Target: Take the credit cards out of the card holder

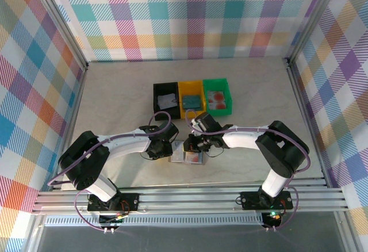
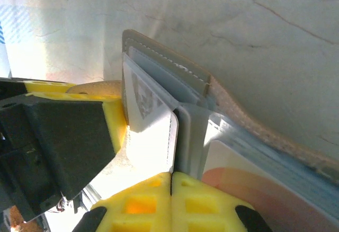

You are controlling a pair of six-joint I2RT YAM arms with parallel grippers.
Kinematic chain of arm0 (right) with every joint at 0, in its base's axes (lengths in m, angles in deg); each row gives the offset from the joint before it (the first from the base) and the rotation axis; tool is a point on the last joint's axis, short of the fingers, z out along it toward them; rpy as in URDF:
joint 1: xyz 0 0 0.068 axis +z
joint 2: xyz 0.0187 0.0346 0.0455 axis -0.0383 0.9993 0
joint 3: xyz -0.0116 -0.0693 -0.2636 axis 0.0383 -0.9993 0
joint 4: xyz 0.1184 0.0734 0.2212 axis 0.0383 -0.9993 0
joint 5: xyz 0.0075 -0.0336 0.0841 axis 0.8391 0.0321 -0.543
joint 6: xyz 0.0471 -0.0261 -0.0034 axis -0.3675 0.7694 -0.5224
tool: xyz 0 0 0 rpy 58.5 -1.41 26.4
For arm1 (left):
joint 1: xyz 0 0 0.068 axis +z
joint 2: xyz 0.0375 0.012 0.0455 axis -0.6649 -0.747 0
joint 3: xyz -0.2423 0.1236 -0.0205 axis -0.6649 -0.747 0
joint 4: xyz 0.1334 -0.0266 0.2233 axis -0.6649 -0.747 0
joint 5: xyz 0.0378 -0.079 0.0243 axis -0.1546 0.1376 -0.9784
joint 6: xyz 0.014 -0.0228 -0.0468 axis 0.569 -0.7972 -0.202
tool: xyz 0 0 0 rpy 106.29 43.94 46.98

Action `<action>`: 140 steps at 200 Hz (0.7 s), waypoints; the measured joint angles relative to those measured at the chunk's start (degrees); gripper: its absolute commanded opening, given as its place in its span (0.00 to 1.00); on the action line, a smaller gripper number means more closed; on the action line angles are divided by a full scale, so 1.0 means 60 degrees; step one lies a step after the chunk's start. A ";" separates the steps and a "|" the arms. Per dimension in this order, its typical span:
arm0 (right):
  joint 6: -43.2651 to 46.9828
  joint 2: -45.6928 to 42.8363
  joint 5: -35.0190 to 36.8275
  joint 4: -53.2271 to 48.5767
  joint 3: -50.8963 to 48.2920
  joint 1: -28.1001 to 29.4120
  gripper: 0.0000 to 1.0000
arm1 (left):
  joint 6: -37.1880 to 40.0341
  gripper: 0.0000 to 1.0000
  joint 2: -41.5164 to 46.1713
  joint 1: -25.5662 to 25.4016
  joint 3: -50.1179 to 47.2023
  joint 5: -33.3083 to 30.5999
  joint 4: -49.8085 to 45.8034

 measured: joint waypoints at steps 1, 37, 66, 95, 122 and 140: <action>0.0000 0.0000 -0.0004 -0.0007 0.0000 0.0000 0.00 | 0.0000 0.37 0.0000 0.0000 0.0000 0.0000 0.0000; 0.0044 0.0000 -0.0004 -0.0153 0.0000 -0.0062 0.00 | 0.0000 0.37 0.0000 0.0000 0.0000 0.0000 0.0004; 0.0069 -0.0149 -0.0004 -0.0182 -0.0047 -0.0171 0.00 | 0.0000 0.37 0.0000 0.0000 0.0000 0.0000 0.0007; 0.0069 -0.0543 -0.0007 -0.0222 -0.0146 -0.0299 0.00 | -0.0004 0.37 -0.0004 0.0000 0.0000 0.0000 0.0011; 0.0113 -0.0641 -0.0007 -0.0237 -0.0200 -0.0375 0.00 | 0.0000 0.37 -0.0004 0.0000 0.0000 0.0000 0.0011; 0.0149 -0.0645 -0.0007 -0.0310 -0.0233 -0.0433 0.00 | 0.0000 0.37 -0.0004 0.0000 0.0000 0.0000 0.0011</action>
